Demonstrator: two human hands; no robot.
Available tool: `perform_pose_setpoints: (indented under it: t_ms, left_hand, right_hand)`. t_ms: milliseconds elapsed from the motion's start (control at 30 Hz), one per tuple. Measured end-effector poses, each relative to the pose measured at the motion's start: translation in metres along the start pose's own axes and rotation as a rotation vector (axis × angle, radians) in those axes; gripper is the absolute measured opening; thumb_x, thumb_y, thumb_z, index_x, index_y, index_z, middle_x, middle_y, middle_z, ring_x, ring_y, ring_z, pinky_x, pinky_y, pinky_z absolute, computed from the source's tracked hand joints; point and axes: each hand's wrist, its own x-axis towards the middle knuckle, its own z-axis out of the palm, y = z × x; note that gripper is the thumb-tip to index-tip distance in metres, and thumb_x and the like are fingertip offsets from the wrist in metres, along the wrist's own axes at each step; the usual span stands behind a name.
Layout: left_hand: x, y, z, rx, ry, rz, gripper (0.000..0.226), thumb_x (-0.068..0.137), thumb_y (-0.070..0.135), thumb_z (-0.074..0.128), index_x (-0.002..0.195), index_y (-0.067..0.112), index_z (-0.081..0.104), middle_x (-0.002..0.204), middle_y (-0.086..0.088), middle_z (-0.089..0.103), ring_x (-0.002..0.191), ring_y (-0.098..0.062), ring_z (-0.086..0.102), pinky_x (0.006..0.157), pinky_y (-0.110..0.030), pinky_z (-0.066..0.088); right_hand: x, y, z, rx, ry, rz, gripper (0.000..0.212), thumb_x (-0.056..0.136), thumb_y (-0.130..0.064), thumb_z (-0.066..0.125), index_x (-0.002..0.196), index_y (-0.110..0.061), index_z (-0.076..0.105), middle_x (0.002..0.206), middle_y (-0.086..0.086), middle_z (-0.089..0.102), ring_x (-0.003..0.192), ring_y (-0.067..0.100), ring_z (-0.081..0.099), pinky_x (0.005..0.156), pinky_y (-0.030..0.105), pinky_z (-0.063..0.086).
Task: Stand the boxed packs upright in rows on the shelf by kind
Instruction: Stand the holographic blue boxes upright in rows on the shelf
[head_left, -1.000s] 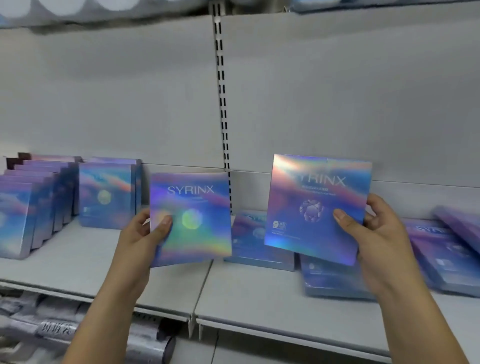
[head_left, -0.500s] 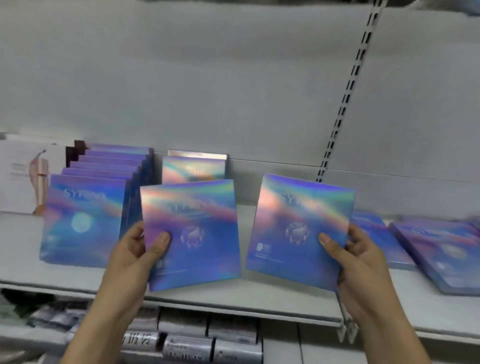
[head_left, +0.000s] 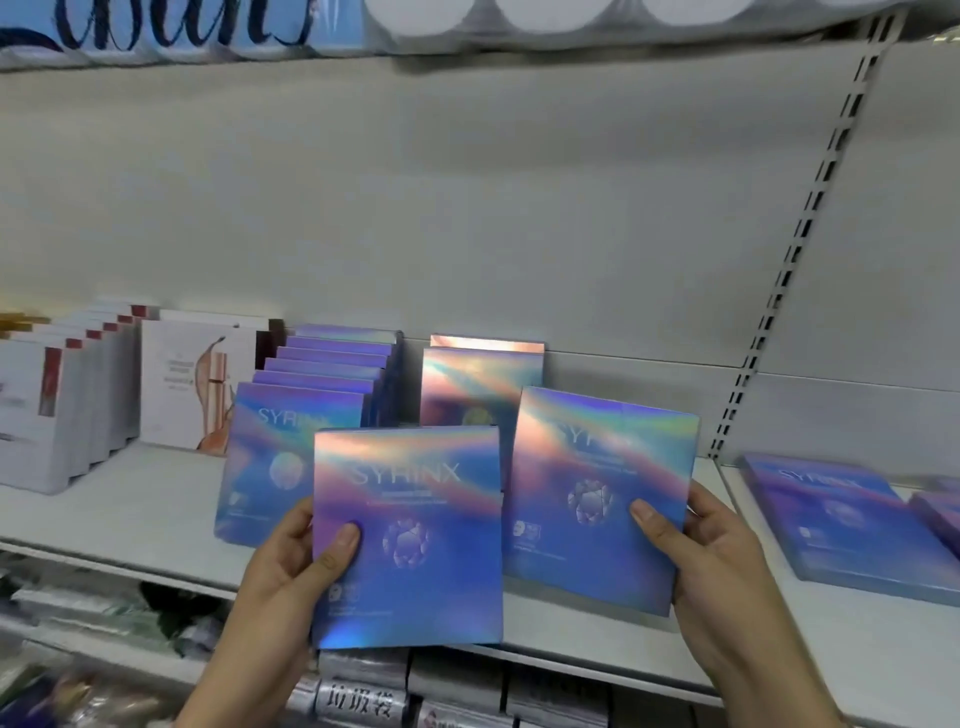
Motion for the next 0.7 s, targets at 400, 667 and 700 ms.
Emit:
perform_pose_setpoints:
  t_ms: [400, 667, 700]
  left_hand:
    - [0.025, 0.017, -0.034, -0.059, -0.051, -0.035, 0.039, 0.074, 0.007, 0.068, 0.106, 0.024, 0.08, 0.109, -0.01, 0.08, 0.094, -0.018, 0.078, 0.072, -0.027, 0.063]
    - [0.021, 0.021, -0.048, -0.05, -0.174, -0.059, 0.043, 0.072, 0.009, 0.071, 0.111, 0.027, 0.077, 0.116, -0.013, 0.077, 0.103, -0.022, 0.076, 0.079, -0.03, 0.062]
    - [0.02, 0.021, -0.048, -0.051, -0.182, -0.052, 0.043, 0.072, 0.009, 0.071, 0.11, 0.027, 0.078, 0.115, -0.013, 0.078, 0.102, -0.021, 0.076, 0.078, -0.029, 0.062]
  right_hand:
    - [0.051, 0.033, 0.1, -0.265, 0.106, -0.054, 0.028, 0.09, 0.005, 0.07, 0.114, -0.01, 0.072, 0.105, 0.006, 0.079, 0.094, 0.023, 0.075, 0.079, 0.035, 0.061]
    - [0.074, 0.057, 0.124, -0.39, 0.343, -0.192, 0.035, 0.082, 0.001, 0.076, 0.092, -0.032, 0.071, 0.094, -0.01, 0.077, 0.085, 0.012, 0.073, 0.067, 0.019, 0.058]
    - [0.074, 0.061, 0.125, -0.374, 0.371, -0.193, 0.034, 0.081, 0.0, 0.077, 0.094, -0.032, 0.072, 0.095, -0.009, 0.078, 0.089, 0.014, 0.074, 0.073, 0.029, 0.062]
